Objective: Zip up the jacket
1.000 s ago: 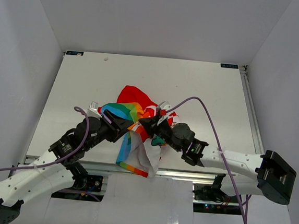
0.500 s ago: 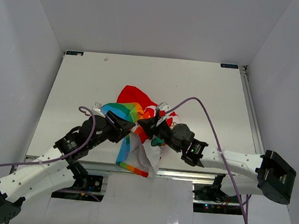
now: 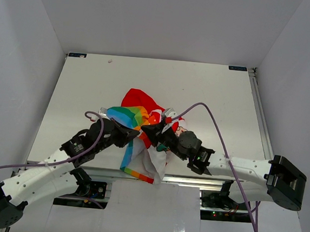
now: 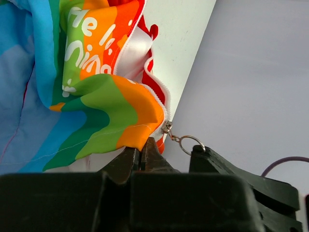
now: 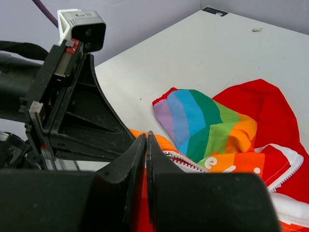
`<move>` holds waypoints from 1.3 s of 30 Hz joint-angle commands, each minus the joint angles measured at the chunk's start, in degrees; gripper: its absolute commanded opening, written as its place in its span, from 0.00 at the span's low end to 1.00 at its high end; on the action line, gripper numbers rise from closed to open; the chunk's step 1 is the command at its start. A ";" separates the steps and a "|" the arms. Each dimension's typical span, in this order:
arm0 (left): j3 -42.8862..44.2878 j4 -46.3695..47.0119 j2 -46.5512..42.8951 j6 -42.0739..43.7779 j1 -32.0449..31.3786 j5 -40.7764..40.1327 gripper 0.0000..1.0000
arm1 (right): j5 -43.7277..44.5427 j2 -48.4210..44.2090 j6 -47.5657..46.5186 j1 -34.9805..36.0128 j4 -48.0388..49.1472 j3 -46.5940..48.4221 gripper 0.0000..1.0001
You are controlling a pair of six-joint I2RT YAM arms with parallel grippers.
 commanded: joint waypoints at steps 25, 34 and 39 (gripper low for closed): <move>-0.51 -0.81 -16.19 20.95 0.03 -2.41 0.00 | 19.35 3.50 2.64 -6.01 -5.61 -3.10 0.08; 7.00 -6.55 -21.25 36.59 0.03 -7.32 0.00 | 12.25 7.64 2.78 -21.85 -3.99 1.98 0.08; 8.24 -8.01 -21.42 37.59 0.03 -4.97 0.00 | 4.98 12.73 2.99 -29.72 -3.78 8.75 0.08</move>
